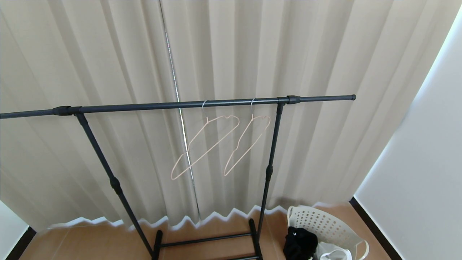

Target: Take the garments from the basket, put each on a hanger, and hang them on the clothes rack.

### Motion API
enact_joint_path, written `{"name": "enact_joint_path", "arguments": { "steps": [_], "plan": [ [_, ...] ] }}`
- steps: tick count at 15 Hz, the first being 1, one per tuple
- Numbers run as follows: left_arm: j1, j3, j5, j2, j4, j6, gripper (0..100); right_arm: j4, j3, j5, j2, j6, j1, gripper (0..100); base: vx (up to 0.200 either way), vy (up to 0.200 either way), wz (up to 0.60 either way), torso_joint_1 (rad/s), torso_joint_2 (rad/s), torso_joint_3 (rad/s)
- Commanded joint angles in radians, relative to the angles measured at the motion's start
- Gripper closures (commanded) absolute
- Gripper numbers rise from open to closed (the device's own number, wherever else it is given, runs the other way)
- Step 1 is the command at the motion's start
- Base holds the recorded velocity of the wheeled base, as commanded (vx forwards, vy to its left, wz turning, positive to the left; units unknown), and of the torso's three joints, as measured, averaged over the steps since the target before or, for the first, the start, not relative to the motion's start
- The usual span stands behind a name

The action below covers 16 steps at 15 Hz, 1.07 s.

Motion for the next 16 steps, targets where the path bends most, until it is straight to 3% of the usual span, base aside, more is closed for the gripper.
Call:
{"name": "enact_joint_path", "arguments": {
  "steps": [1, 4, 8, 16],
  "plan": [
    [0.000, 0.000, -0.001, 0.000, 0.000, 0.001, 0, 0.000, 0.000, 0.001, -0.001, 0.004, 0.000, 0, 0.000, 0.000, 0.00, 0.000, 0.00, 0.000],
    [0.000, 0.000, -0.006, 0.002, 0.002, 0.029, 0, 0.000, 0.000, 0.001, -0.001, 0.004, 0.000, 0, 0.000, 0.000, 0.00, 0.000, 0.00, 0.000],
    [0.000, 0.000, -0.114, 0.000, 0.003, 0.052, 0, 0.000, 0.000, 0.001, -0.001, 0.004, 0.000, 0, 0.000, 0.000, 0.00, 0.000, 0.00, 0.000],
    [0.000, 0.000, -0.113, 0.000, 0.003, 0.044, 0, 0.000, 0.000, 0.001, -0.001, 0.005, 0.000, 0, 0.000, 0.000, 0.00, -0.064, 0.15, 0.077]
  ]
}}
